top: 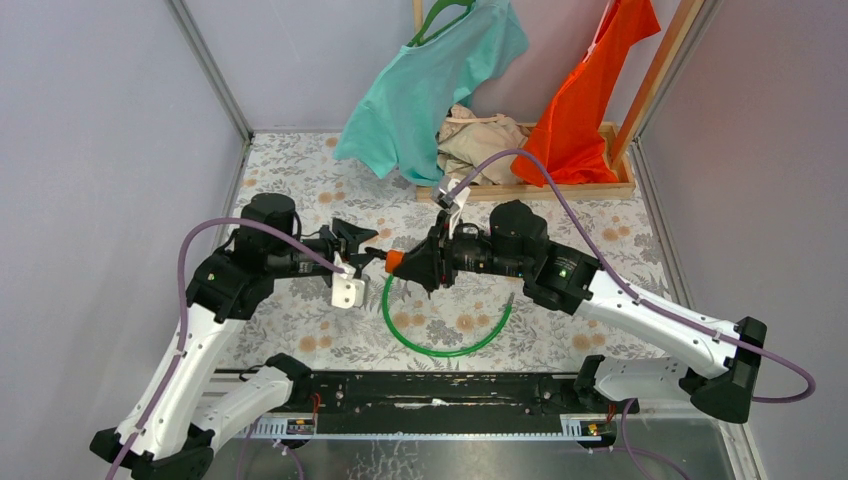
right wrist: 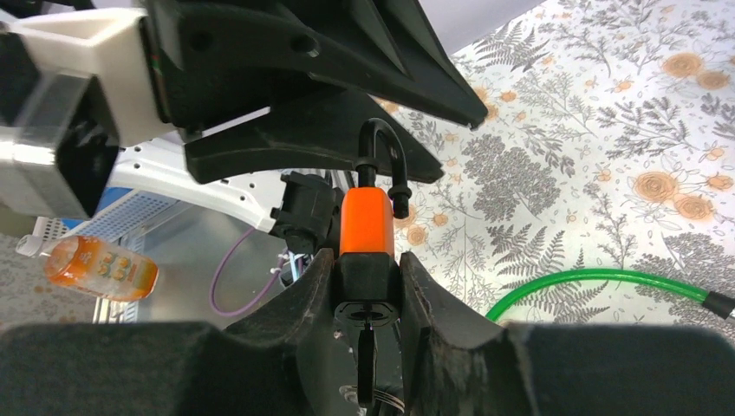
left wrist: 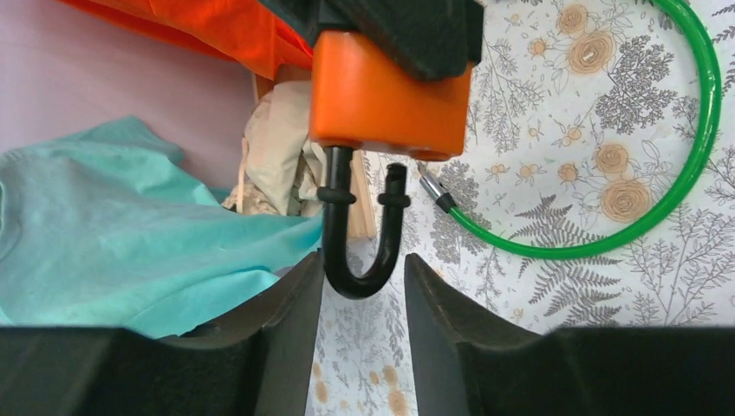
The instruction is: Unlock with the key
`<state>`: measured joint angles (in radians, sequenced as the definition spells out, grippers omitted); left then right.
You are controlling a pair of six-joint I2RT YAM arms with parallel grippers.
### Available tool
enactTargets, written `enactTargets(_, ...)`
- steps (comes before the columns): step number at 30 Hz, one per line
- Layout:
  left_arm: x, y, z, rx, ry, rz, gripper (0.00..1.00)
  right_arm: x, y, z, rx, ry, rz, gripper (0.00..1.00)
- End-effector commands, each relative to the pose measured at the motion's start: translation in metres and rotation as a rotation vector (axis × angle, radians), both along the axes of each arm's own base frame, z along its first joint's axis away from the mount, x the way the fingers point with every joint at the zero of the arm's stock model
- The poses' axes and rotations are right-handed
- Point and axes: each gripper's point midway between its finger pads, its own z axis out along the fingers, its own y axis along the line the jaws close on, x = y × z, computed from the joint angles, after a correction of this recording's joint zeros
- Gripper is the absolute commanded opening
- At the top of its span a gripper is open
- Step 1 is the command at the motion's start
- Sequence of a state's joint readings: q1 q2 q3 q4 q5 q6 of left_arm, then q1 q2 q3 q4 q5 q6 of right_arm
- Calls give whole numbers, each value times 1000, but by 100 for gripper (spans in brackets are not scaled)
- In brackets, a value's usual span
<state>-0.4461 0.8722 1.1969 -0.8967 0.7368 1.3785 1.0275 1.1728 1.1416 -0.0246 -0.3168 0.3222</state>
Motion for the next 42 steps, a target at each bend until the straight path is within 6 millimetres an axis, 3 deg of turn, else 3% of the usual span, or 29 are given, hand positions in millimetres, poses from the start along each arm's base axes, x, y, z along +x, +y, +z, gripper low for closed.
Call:
enactTargets(1, 1, 2, 0, -20, 16, 35, 41, -8, 1, 22, 72, 1, 43, 0)
enactTargets(6, 13, 2, 0, -14, -69, 43, 25, -9, 6, 26, 122, 86, 68, 0)
enactTargets(11, 38, 8, -1, 0, -325, 86, 3, -7, 6, 25, 206, 273, 117, 0)
enactTargets(18, 63, 9, -13, 60, -569, 115, 3, -2, 6, 11, 236, 519, 182, 0)
enactTargets(21, 68, 8, -20, 64, -563, 126, 3, 11, -1, 0, 240, 614, 145, 0)
enactTargets(23, 67, 6, -26, 38, -470, 139, 11, 20, -10, -9, 239, 635, 103, 0)
enactTargets(25, 54, 4, -44, 44, -244, 127, 28, 29, -19, -17, 225, 622, 53, 0)
enactTargets(27, 34, -4, -48, 15, 16, 112, 50, 33, -25, -20, 213, 602, 22, 0)
enactTargets(29, 15, -10, -47, 0, 260, 104, 61, 34, -28, -19, 201, 569, 17, 0)
enactTargets(34, -14, -24, -42, -13, 629, 72, 66, 31, -30, -12, 161, 482, 43, 0)
enactTargets(42, -10, -30, -48, -11, 649, 57, 67, 25, -26, -10, 152, 490, 104, 0)
